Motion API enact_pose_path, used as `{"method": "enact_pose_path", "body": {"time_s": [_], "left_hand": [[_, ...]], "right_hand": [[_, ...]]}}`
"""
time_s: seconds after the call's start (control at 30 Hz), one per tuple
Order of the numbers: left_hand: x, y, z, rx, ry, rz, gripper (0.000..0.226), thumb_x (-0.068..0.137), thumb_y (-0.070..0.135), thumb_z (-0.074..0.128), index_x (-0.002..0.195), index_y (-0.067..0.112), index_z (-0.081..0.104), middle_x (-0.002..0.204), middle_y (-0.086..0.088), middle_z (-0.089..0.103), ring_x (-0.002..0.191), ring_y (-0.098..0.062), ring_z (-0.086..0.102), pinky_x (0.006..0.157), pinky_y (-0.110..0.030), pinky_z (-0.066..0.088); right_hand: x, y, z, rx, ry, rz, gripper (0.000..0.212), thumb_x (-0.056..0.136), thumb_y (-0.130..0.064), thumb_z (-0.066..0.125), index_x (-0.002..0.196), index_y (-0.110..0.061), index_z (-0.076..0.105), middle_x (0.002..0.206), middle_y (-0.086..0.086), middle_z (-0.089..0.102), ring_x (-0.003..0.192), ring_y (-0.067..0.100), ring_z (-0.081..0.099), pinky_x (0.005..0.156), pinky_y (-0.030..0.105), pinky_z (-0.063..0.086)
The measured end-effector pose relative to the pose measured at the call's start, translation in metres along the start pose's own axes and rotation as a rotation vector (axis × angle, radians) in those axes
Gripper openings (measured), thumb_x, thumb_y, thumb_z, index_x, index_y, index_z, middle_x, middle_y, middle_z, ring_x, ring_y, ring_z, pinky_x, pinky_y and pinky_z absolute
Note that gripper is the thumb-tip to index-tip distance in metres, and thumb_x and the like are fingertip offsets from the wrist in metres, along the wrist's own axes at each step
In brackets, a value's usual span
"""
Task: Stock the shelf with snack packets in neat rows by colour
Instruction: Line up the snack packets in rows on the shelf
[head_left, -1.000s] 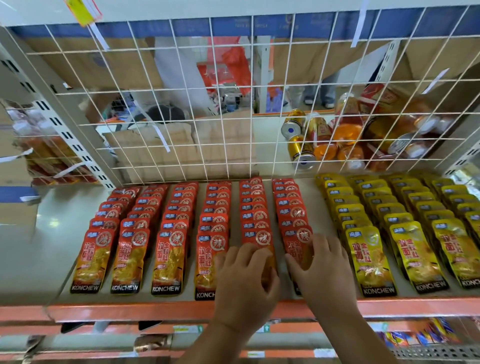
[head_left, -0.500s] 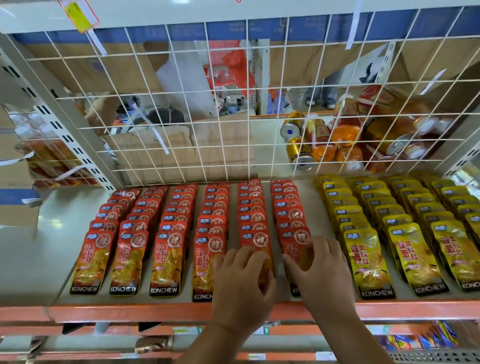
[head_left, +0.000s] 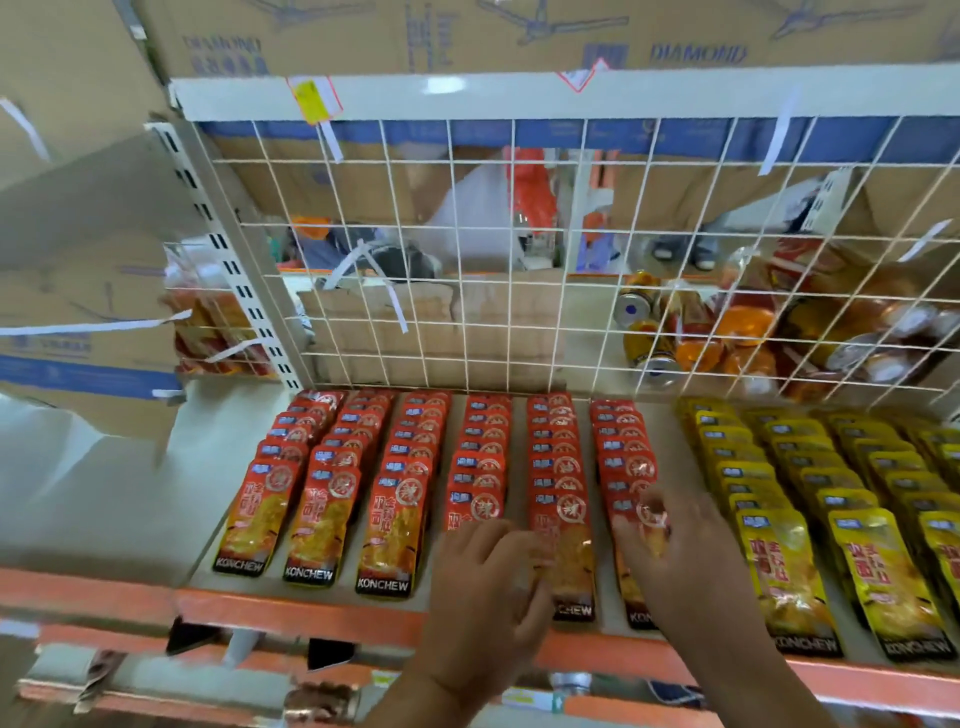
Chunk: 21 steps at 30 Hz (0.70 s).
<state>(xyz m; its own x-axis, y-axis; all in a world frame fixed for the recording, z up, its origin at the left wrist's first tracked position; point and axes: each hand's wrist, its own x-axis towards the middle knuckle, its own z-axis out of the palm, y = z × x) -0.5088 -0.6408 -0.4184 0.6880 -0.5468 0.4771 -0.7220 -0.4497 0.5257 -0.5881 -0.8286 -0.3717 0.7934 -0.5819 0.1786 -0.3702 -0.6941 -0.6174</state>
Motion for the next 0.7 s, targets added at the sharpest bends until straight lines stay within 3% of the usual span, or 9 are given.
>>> {"method": "enact_pose_path", "body": {"time_s": [0.17,0.27,0.4,0.6,0.7], "left_hand": [[-0.002,-0.051,-0.047,0.012,0.021,0.032,0.027,0.082,0.035,0.069,0.109,0.03,0.066,0.11,0.014,0.059,0.102,-0.011,0.053,0.09,-0.029,0.04],[-0.009,-0.092,-0.082,0.05,0.037,0.063,0.031,0.079,0.034,0.069,0.11,0.028,0.067,0.112,0.012,0.059,0.102,-0.012,0.053,0.09,-0.031,0.041],[-0.018,-0.155,-0.127,0.106,0.065,-0.006,0.022,0.088,0.034,0.069,0.108,0.025,0.07,0.11,0.006,0.066,0.099,-0.02,0.059,0.088,-0.038,0.05],[-0.023,-0.218,-0.166,0.25,-0.026,-0.094,0.03,0.08,0.042,0.062,0.106,0.028,0.069,0.109,0.009,0.067,0.095,-0.021,0.061,0.079,-0.037,0.045],[-0.023,-0.226,-0.165,0.269,-0.022,-0.142,0.036,0.076,0.044,0.062,0.107,0.027,0.071,0.114,0.006,0.065,0.101,-0.021,0.057,0.081,-0.037,0.043]], "right_hand": [[0.02,-0.062,0.029,-0.036,-0.038,-0.197,0.016,0.087,-0.032,0.072,0.098,-0.025,0.064,0.092,-0.011,0.058,0.088,0.011,0.054,0.075,0.026,0.034],[0.025,-0.105,0.062,0.005,-0.073,-0.245,0.014,0.084,-0.031,0.071,0.088,-0.027,0.058,0.084,-0.014,0.054,0.081,0.006,0.047,0.071,0.026,0.031],[0.036,-0.164,0.108,-0.026,-0.176,-0.33,0.015,0.083,-0.041,0.063,0.091,-0.029,0.058,0.088,-0.012,0.057,0.086,0.01,0.052,0.073,0.029,0.037],[0.054,-0.235,0.162,-0.08,-0.347,-0.419,0.011,0.09,-0.034,0.06,0.088,-0.024,0.059,0.086,-0.01,0.056,0.084,0.013,0.054,0.075,0.038,0.046],[0.071,-0.252,0.18,-0.137,-0.411,-0.406,0.011,0.091,-0.031,0.061,0.092,-0.02,0.064,0.091,-0.005,0.061,0.086,0.017,0.058,0.077,0.038,0.049]]}}
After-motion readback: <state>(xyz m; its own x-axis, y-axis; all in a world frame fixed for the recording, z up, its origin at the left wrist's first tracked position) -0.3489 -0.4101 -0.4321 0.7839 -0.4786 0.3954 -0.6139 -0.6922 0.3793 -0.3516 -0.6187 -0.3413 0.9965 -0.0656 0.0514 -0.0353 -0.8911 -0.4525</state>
